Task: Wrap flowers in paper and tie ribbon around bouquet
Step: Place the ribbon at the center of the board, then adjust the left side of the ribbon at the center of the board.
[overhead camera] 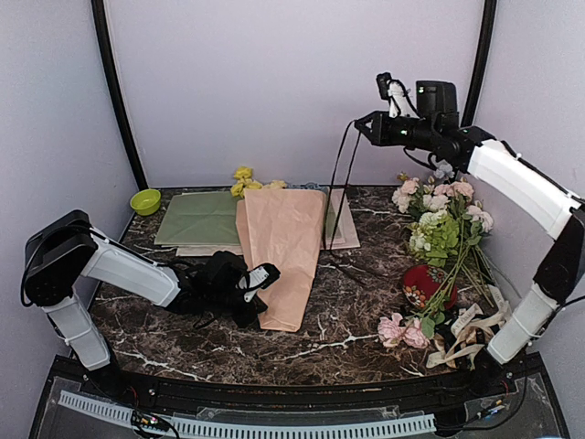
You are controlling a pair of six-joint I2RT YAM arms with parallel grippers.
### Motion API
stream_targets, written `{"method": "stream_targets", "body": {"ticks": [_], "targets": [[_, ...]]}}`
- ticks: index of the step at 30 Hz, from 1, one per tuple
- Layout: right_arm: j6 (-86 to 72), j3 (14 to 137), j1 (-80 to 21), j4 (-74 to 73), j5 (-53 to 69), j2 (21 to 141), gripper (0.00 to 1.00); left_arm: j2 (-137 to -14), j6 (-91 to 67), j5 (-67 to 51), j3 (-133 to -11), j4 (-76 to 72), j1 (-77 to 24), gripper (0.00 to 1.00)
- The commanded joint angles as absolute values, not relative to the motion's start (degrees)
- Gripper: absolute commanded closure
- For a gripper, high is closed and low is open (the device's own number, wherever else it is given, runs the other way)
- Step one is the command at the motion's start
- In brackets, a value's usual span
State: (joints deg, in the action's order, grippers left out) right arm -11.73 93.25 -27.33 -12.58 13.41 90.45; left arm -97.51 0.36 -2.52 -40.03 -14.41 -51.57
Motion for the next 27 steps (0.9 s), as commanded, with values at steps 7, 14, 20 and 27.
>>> {"method": "stream_targets", "body": {"ticks": [7,14,20,27], "targets": [[-6.2,121.8,-22.3,-50.3,-10.4,122.6,0.53,-101.1,0.3,-4.8,-38.3,-4.0,-51.9,1.00],[-6.3,110.7,-22.1,-54.6,-5.6,120.9,0.54,-100.8,0.0,-4.4,-38.3,-3.7,-51.9,1.00],[-8.6,90.9,-25.3,-51.8,3.7,110.8,0.62,-101.2,0.0,-4.3,-38.7,-3.3,-51.9,1.00],[-8.4,81.9,-34.5,-53.6,2.6,110.0,0.58,-101.3,0.0,-4.6,-38.9,-3.0,-51.9,1.00]]}}
